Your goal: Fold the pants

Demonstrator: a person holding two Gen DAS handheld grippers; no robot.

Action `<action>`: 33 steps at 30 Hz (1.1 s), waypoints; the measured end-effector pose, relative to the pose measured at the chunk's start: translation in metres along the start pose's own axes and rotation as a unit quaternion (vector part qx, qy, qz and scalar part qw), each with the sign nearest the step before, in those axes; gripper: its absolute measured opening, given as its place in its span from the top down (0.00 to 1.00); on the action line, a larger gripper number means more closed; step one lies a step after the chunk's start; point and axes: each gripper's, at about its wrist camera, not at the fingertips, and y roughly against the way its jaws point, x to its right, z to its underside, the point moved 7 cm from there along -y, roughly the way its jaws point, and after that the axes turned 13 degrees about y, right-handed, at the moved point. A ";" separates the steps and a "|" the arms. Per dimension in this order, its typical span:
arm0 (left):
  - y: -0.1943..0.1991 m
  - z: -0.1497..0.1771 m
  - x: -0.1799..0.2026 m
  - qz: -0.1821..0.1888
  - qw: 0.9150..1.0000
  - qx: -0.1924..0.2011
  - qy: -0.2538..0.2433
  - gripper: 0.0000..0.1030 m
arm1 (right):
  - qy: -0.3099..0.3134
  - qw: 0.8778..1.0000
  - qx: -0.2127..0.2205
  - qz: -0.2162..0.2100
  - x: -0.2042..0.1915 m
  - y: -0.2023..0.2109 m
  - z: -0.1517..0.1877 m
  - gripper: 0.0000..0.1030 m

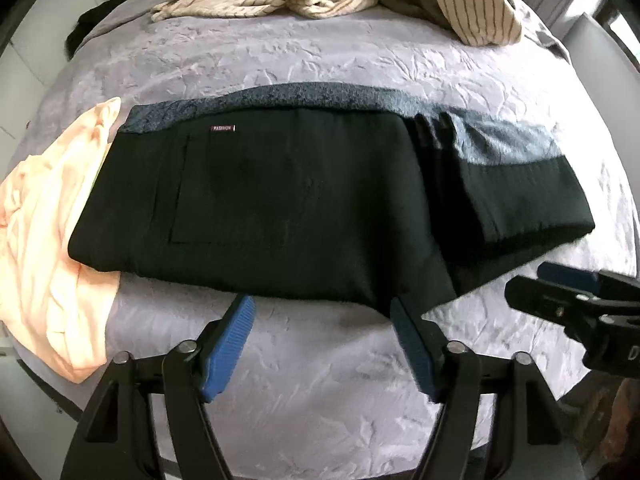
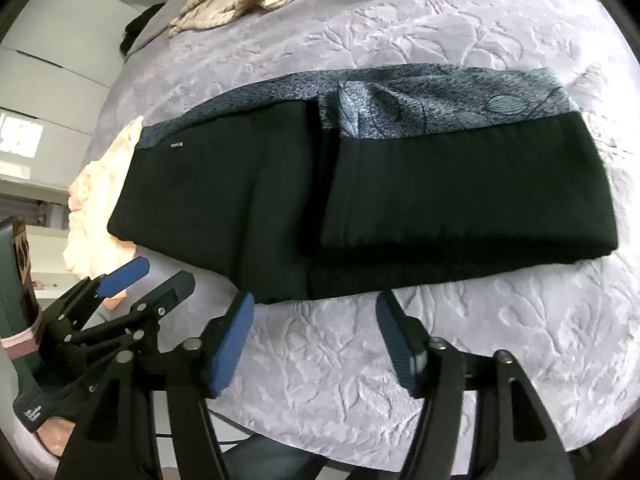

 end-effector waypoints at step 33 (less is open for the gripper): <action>0.017 0.033 0.014 -0.013 1.000 -0.003 0.011 0.04 | 0.063 0.989 -0.001 0.133 0.008 0.039 0.032 0.17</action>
